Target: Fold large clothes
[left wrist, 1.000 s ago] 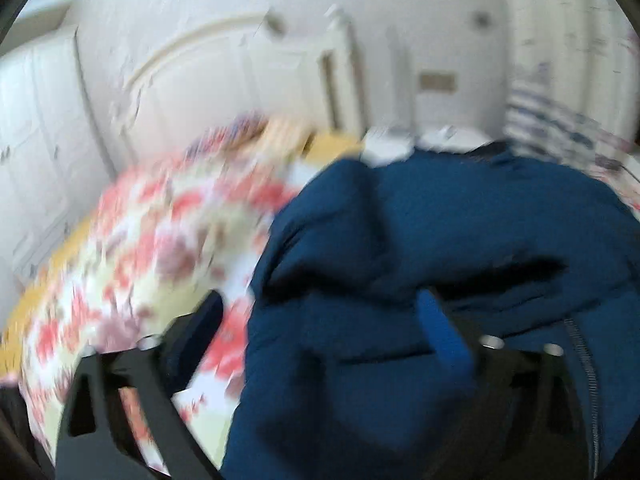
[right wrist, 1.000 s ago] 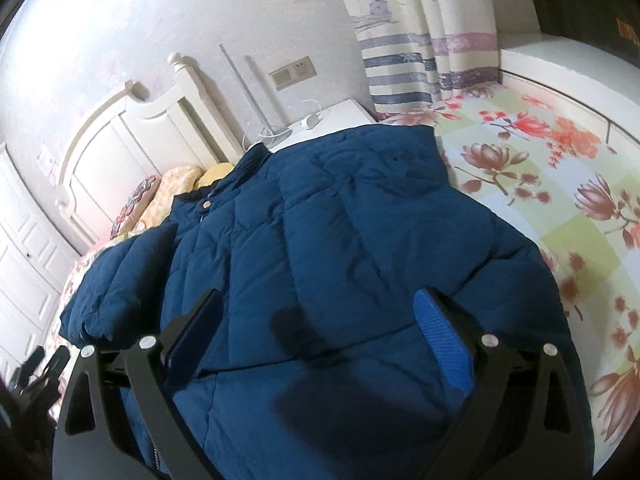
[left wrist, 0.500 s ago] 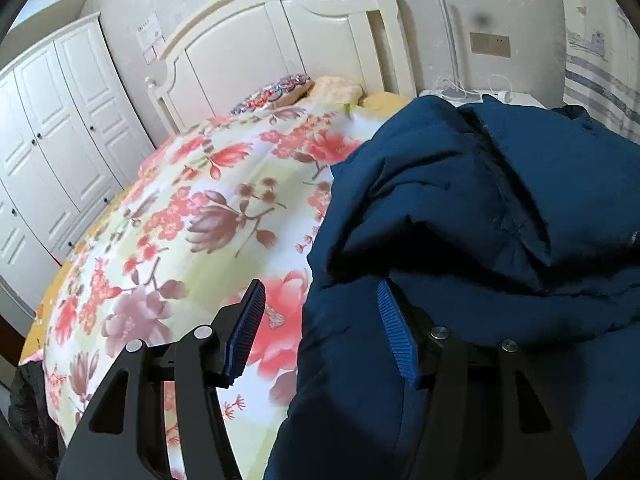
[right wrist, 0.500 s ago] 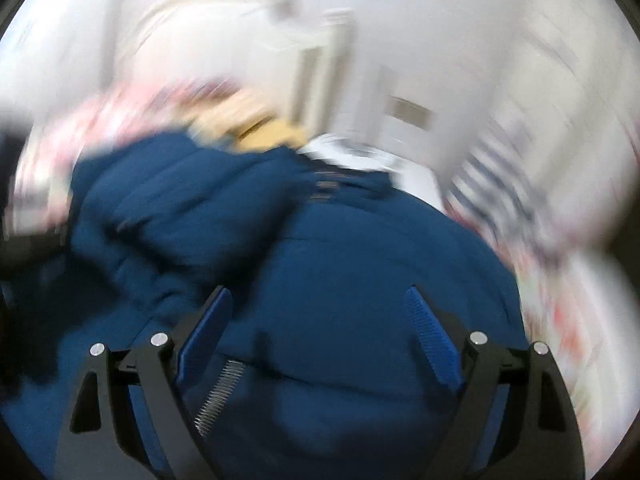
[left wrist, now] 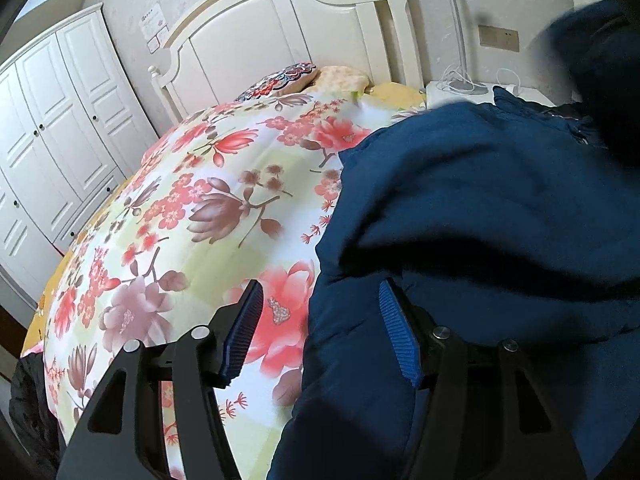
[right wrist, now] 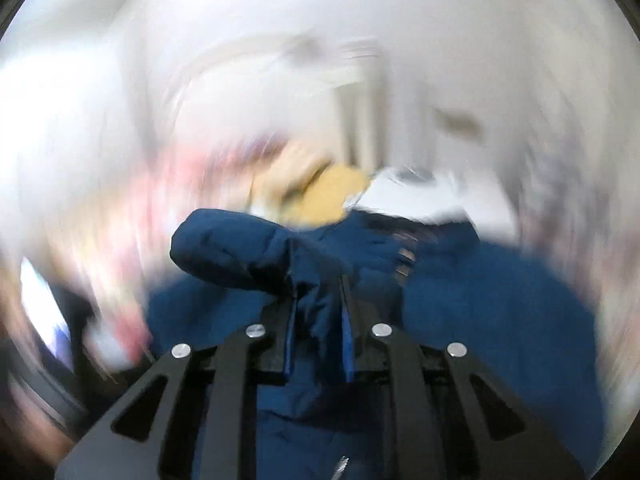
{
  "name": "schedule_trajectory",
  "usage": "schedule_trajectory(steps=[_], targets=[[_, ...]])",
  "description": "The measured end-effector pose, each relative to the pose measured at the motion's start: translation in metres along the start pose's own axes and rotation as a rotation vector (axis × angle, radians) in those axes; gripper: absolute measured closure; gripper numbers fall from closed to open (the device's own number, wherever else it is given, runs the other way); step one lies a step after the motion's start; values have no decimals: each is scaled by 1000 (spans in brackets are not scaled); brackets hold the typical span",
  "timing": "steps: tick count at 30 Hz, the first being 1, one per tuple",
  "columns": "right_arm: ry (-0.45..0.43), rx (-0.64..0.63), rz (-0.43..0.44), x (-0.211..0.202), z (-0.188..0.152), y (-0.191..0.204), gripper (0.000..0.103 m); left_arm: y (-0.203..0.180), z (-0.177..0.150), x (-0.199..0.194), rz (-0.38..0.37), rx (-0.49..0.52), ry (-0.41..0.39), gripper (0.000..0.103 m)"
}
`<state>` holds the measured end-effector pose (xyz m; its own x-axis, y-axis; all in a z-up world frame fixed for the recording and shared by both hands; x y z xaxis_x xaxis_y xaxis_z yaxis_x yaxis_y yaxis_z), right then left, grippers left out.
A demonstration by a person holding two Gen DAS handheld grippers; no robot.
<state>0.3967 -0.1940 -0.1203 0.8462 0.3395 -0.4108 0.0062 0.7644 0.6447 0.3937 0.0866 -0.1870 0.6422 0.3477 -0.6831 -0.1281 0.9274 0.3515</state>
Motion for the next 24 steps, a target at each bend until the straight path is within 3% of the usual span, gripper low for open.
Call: schedule_trajectory(steps=[1,2,4,6,10,12,18,19,20,21,23,24], targets=[[-15,206,1,-13,5,-43,86,1,0,1,-4,-3,2,43],[-3,267,-30,-16,3,-67,85,1,0,0,-4,-4,3,43],[49,241,-107,-13,-5,-90,84,0,0,1,-3,1,3,43],[112,293,-89,-7,-16,-107,80,0,0,1,3,5,4,42],[94,280,-91,-5,-22,-108,77,1,-1,2,6,-7,8,38],[94,231,-108,-5,-24,-101,85,1,-1,2,4,-11,10,38],[132,240,-122,-19,-29,-108,86,-1,-1,1,14,-4,11,38],[141,260,-139,-23,-31,-113,85,-1,-1,1,14,-6,11,37],[146,306,-156,-29,-32,-119,74,0,-1,1,14,-8,11,36],[130,326,-179,-37,-31,-123,67,0,-1,1,15,-11,12,36],[-45,297,-336,-73,-20,-125,54,1,-1,2,14,-16,13,34],[-114,252,-394,-83,-14,-122,53,1,-2,2,14,-17,15,34]])
Point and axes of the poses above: each gripper's, at about its wrist camera, not at the fingertips, and x roughly the way its jaws point, y to its left, z to its top, the point moved 4 cm from there along x, roughly the way its jaws point, and after that the axes turned 8 degrees about x, right-handed, at the moved point
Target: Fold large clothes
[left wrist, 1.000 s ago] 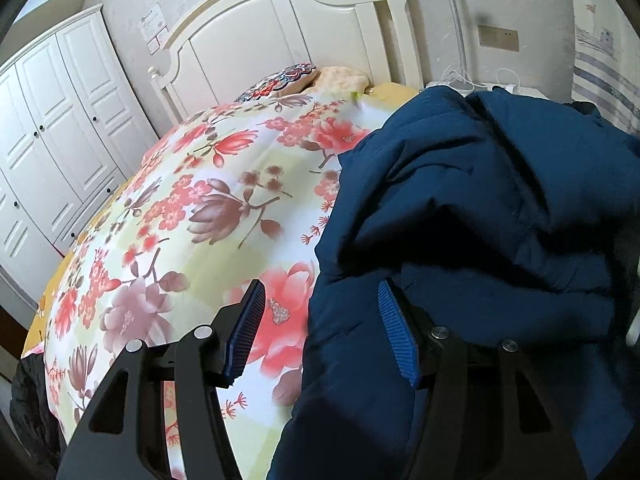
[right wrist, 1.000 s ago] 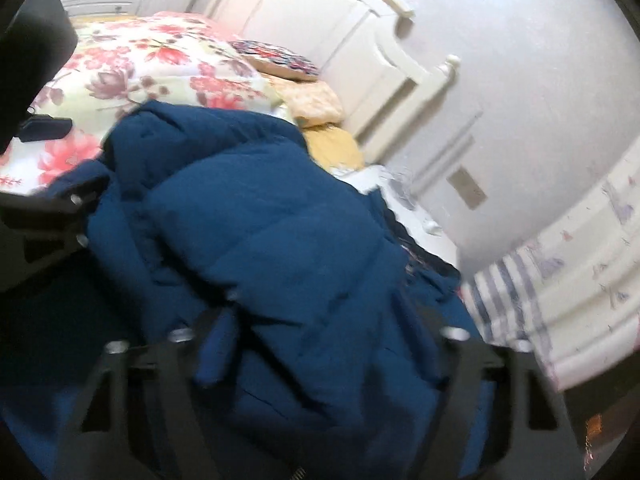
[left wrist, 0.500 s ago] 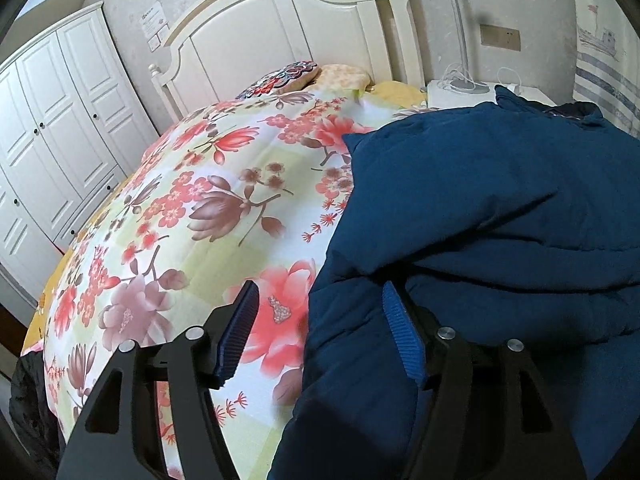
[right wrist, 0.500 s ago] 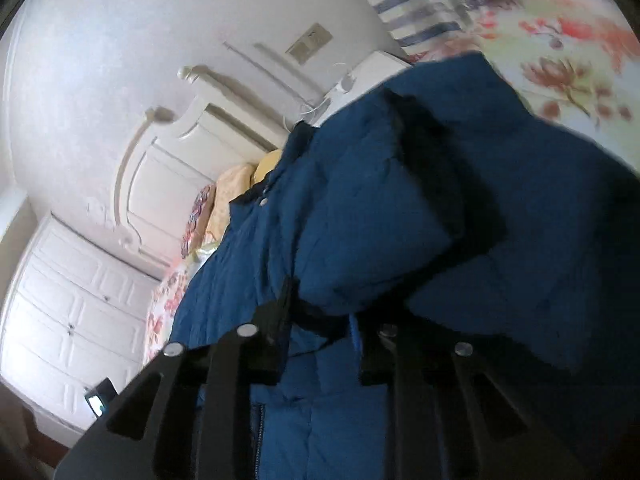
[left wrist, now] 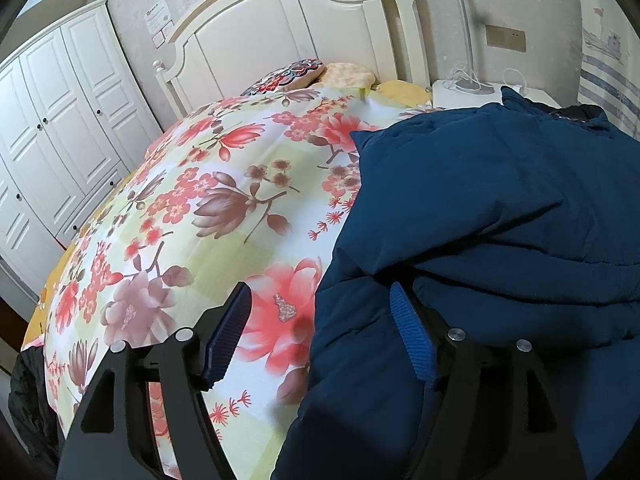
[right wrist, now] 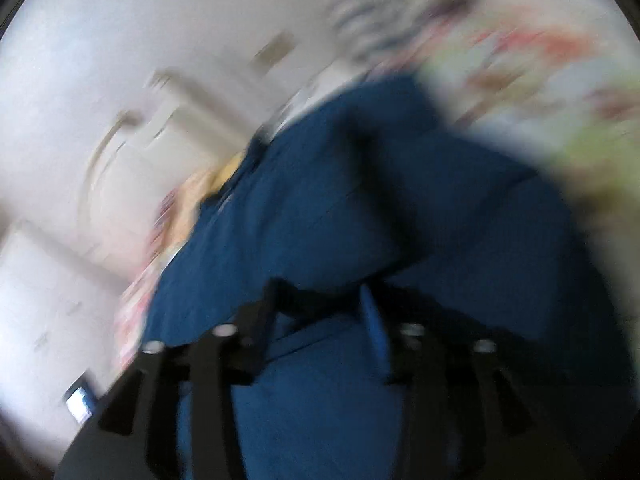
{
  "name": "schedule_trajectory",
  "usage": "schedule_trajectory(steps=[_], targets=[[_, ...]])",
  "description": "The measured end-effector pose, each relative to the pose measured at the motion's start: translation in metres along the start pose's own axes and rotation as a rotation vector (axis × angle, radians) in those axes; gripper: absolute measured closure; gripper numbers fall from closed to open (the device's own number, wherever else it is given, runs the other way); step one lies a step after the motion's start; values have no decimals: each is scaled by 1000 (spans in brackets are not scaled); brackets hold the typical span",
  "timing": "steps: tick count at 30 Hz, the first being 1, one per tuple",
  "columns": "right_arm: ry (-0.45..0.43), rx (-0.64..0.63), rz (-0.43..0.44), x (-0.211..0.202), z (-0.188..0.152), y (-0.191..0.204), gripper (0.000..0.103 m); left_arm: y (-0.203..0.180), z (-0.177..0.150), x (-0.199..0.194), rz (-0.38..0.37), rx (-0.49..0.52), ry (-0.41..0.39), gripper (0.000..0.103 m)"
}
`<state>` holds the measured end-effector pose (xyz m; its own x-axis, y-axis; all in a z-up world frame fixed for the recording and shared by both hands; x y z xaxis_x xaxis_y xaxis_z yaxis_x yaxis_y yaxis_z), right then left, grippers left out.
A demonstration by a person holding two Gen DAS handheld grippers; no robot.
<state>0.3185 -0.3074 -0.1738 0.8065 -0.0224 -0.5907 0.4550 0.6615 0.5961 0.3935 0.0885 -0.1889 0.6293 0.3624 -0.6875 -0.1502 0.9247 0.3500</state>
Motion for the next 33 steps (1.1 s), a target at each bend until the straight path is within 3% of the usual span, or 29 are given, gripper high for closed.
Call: schedule_trajectory(steps=[2,6,8,10,11,13,15,18,21,24,25,29,31,33], targets=[[-96,-102,-33,-15,13,17,53,0,0,0,4,0,0,33],[-27,-346,-22,8,10,68,53,0,0,-1,9,2,-1,33],[29,-456,-63,35,0,83,53,3,0,-2,5,-11,-9,31],[123,-537,-172,72,-18,80,51,13,-1,-12,-14,-63,-58,31],[90,-565,-179,78,-25,78,49,19,-2,-20,-21,-96,-87,31],[62,-584,-185,77,-31,77,49,42,0,-44,-73,-230,-183,30],[61,-589,-186,78,-33,77,49,51,13,-60,-207,-304,-258,20],[66,-579,-173,79,-32,73,48,16,58,-71,-375,-172,-250,15],[72,-562,-153,80,-29,70,47,-34,83,-68,-381,-29,-238,15],[79,-545,-129,78,-29,68,46,-97,78,-20,-391,126,-11,14],[82,-540,-120,78,-29,68,45,-105,73,-7,-376,151,29,12],[92,-529,-98,78,-27,68,42,-102,77,-11,-367,138,30,9],[94,-527,-97,78,-27,68,41,-89,95,-30,-356,115,-80,9],[95,-528,-96,78,-27,68,41,-86,115,-23,-301,127,-95,9]])
Point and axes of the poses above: each gripper's, at about its wrist camera, not at the fingertips, and x roughly the way its jaws point, y to its left, z to its top, the point moved 4 cm from there along x, roughly the way its jaws point, and after that the axes turned 8 degrees about x, right-handed, at the moved point
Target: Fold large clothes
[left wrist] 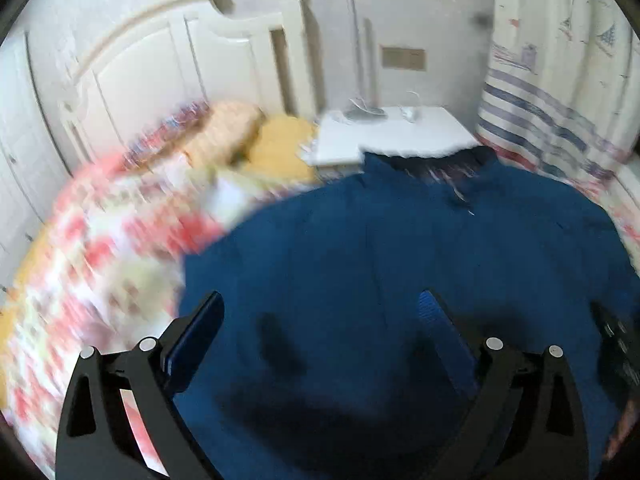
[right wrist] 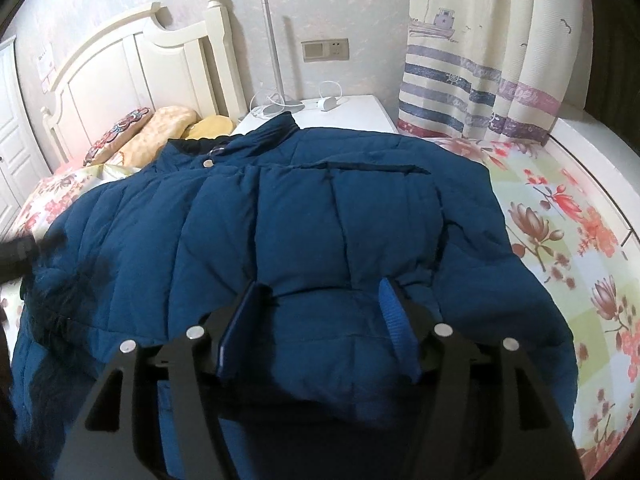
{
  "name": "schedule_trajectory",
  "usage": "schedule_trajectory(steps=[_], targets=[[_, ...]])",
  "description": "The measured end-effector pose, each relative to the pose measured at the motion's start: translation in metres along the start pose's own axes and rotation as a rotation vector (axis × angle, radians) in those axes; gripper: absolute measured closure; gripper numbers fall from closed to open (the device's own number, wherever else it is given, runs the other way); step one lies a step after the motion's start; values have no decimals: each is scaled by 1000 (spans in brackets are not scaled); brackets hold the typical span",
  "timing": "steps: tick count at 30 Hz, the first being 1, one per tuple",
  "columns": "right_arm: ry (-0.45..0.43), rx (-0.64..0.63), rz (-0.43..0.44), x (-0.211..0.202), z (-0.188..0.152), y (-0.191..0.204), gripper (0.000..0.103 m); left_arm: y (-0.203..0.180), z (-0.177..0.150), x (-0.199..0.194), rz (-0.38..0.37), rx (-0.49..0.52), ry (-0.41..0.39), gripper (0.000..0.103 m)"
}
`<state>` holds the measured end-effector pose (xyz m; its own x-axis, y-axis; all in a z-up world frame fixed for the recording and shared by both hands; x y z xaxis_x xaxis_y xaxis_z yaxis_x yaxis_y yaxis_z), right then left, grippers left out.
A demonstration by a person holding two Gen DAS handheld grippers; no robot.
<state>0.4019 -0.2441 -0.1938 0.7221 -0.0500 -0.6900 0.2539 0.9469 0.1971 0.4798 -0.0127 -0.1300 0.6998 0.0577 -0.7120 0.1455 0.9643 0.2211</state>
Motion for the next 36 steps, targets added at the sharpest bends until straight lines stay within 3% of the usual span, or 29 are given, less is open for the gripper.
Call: schedule_trajectory(steps=[4,5,7,8,11,13,15,19,21,24,27,30,33,36], targets=[[1,9,14,0,0,0,41,17,-2,62,-19,-59,187,4],[1,10,19,0,0,0,40,22,-7,73,-72,-98,207,4],[2,12,22,0,1,1,40,26,-6,70,-80,-129,210,4],[2,14,24,0,1,0,39,28,-4,62,-56,-135,196,6],[4,15,36,1,1,1,37,32,9,33,-27,-171,35,6],[6,14,41,1,1,1,35,34,8,50,44,-143,80,6],[5,15,49,1,1,1,35,34,-6,88,-2,-141,180,4],[4,18,57,0,1,1,34,32,-7,86,29,-126,160,4],[-21,42,81,-6,2,-3,36,31,-5,57,75,-138,84,7],[-102,135,126,-26,10,-17,38,10,-3,10,12,-92,-51,6],[-137,117,100,-34,32,-11,44,-20,-7,3,-39,27,-60,5],[-71,-32,26,-14,52,14,47,-41,-19,33,-5,121,7,4],[104,-104,-11,37,52,20,51,-41,-27,54,-58,77,9,4],[124,-206,-57,43,49,30,48,-39,-30,54,-66,73,3,4]])
Point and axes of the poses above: each gripper's, at about its wrist camera, not at the fingertips, and x roughly the way its jaws point, y to its left, z to its top, the point moved 4 cm from there along x, roughly the way its jaws point, and after that the axes turned 8 degrees about x, right-handed, at the moved point
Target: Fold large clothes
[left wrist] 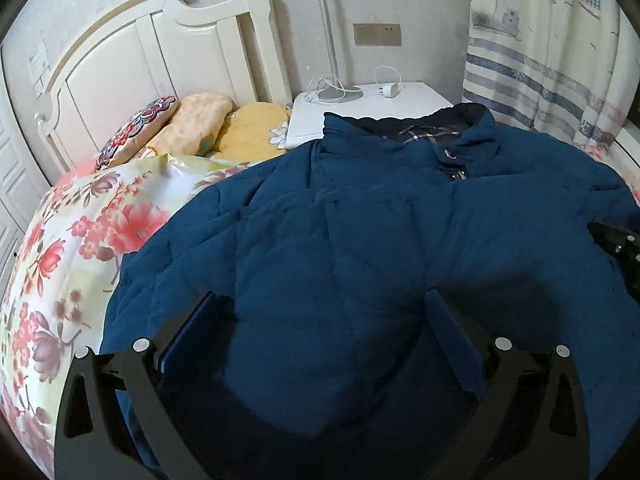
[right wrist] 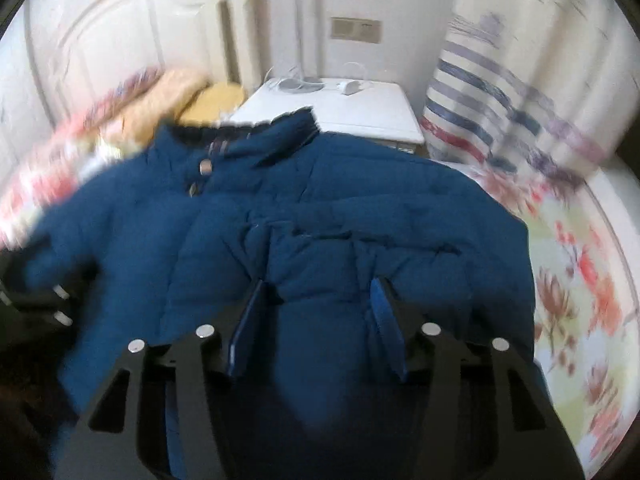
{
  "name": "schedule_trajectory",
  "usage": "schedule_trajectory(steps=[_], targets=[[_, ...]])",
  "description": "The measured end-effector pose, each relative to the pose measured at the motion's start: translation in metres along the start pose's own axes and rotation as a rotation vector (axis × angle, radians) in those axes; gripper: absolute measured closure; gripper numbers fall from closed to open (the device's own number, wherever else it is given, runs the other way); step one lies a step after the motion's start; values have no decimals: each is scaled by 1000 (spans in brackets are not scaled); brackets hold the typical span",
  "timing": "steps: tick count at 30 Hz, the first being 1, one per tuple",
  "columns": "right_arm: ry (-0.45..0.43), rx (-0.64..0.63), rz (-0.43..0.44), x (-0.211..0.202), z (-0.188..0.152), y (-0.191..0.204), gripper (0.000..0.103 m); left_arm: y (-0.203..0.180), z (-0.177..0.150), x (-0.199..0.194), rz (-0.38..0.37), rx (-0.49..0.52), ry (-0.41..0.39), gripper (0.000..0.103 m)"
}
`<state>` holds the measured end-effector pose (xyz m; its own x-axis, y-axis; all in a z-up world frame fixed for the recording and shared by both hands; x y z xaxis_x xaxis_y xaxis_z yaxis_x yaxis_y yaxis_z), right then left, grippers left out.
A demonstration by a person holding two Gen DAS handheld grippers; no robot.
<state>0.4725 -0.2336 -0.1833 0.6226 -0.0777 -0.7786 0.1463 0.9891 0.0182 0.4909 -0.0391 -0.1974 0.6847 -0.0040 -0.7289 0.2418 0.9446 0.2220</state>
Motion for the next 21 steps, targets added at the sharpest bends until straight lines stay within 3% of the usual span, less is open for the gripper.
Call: schedule_trajectory(steps=[5,10,14,16,18,19,21], targets=[[-79,86,-15,-15,27,-15,49,-6,-1,-1,13,7,2,4],[-11,92,-58,36,36,-35,38,-5,-2,-2,-3,-4,0,4],[-4,118,-47,38,36,-38,37,-4,-2,-1,-6,-6,-1,4],[-10,166,-41,27,36,-42,39,-3,-2,-1,-10,-8,0,4],[-103,190,-23,-7,36,-37,38,-2,-2,-1,-15,-13,0,4],[-149,170,-2,-24,34,-29,37,-3,-2,-1,-16,-14,-1,4],[-148,94,17,-37,22,-10,31,-2,-2,-1,-17,-14,0,4]])
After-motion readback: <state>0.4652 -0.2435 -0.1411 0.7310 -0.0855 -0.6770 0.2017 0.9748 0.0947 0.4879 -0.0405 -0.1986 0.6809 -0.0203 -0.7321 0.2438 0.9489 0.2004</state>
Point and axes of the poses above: each gripper's, at about its wrist camera, not at the fingertips, and x roughly the way its jaws point, y to its left, z to its top, the point moved 4 cm from there along x, roughly the way its jaws point, and after that the axes turned 8 degrees about x, right-handed, at the moved point
